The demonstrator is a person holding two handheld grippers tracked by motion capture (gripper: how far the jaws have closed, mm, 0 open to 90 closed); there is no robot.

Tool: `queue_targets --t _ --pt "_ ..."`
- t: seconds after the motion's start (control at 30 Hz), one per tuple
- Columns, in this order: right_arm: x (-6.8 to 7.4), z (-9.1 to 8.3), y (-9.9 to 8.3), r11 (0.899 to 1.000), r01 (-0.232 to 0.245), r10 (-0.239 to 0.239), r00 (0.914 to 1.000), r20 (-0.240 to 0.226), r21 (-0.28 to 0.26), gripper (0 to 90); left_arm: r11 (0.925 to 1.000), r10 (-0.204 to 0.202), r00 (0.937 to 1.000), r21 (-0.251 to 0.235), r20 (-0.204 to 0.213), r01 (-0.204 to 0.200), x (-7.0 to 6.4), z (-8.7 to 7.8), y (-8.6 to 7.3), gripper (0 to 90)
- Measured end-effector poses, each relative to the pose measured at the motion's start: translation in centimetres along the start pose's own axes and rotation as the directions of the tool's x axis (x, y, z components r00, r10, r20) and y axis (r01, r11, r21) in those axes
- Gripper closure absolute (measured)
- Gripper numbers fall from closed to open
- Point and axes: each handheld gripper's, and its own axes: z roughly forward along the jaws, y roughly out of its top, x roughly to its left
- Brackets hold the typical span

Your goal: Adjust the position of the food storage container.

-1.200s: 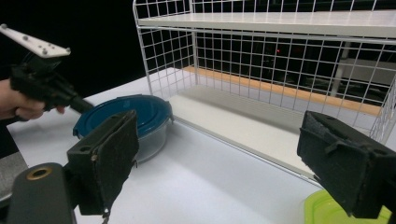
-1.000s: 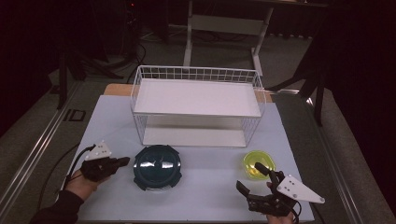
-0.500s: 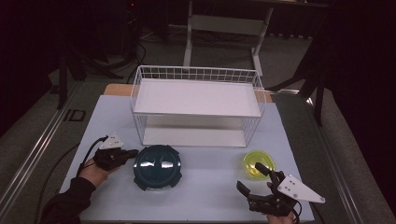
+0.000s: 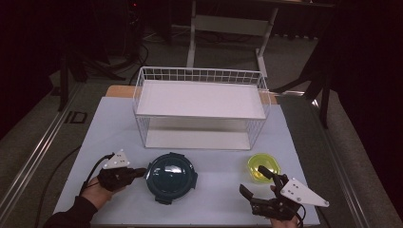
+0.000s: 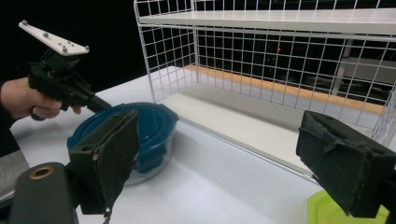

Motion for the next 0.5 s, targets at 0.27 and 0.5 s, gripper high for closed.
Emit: queue_targets --t 0.27,0.5 --pt "0.1 0.1 0.0 1.0 0.001 -0.001 1.0 -0.006 0.007 13.0 0.9999 0.003 0.9989 0.014 0.047 -0.004 -2.1 1.3 1.1 89.7" --pt "0.1 0.2 -0.1 1.0 0.004 -0.003 0.9999 -0.01 0.013 13.0 0.9999 0.002 0.998 0.014 0.063 -0.003 -2.6 2.7 2.1 89.7"
